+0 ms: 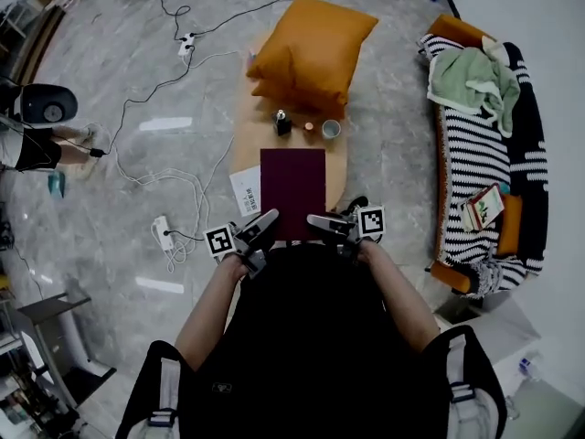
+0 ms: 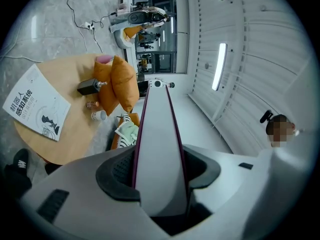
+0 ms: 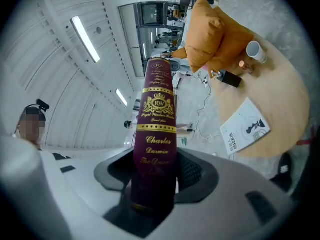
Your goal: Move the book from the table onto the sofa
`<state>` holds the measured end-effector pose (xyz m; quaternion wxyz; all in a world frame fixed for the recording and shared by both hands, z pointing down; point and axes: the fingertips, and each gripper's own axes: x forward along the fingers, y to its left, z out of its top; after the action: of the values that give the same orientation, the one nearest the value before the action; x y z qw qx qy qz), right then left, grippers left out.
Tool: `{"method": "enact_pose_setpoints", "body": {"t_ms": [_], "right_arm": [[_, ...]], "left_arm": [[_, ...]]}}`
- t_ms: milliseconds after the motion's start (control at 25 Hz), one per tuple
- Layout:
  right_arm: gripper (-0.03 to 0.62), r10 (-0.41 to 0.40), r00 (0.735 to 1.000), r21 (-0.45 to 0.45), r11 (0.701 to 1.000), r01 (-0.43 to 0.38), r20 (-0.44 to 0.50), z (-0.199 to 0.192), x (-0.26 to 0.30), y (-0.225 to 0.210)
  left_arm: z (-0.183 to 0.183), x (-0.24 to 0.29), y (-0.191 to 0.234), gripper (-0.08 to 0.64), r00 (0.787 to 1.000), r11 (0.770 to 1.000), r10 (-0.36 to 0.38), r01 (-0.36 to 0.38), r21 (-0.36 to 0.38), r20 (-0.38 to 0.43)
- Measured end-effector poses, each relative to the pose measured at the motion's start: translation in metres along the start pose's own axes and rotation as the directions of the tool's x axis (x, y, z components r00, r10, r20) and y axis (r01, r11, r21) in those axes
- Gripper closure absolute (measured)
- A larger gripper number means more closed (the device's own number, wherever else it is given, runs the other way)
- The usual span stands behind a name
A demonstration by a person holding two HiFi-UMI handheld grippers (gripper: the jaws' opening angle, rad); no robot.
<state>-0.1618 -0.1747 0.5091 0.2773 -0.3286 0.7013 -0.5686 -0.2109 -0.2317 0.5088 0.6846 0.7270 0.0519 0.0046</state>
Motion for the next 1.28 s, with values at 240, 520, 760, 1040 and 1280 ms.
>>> {"method": "enact_pose_setpoints", "body": {"t_ms": [240, 520, 760, 1040, 1280], "right_arm": [[0.37, -0.036, 0.999, 0.005, 0.999, 0.036, 0.024, 0.002, -0.012, -0.003], [0.37, -0.035, 0.998, -0.005, 0.999, 0.035, 0.052, 0.004, -0.012, 0.0], [0.368, -0.029, 0.997, -0.002, 1.0, 0.03, 0.066, 0.001, -0.013, 0.001], [0.37, -0.035, 0.997, -0.006, 0.999, 0.035, 0.073, -0.002, -0.012, 0.0], [0.368, -0.039, 0.996, 0.001, 0.999, 0.04, 0.085, -0.008, -0.016, -0.001]], "left_arm": [[-0.002, 0.013, 0.002, 0.333, 0.999, 1.0, -0.008, 0.009, 0.011, -0.048], [0.0, 0.016, 0.0, 0.334, 0.997, 1.0, -0.017, 0.018, 0.011, -0.072], [-0.003, 0.017, 0.0, 0.334, 0.996, 1.0, -0.017, 0.019, 0.021, -0.09], [-0.003, 0.015, -0.002, 0.334, 0.995, 0.999, -0.024, 0.026, 0.023, -0.094], [-0.01, 0.013, 0.002, 0.334, 0.995, 1.0, -0.019, 0.02, 0.01, -0.1]]}}
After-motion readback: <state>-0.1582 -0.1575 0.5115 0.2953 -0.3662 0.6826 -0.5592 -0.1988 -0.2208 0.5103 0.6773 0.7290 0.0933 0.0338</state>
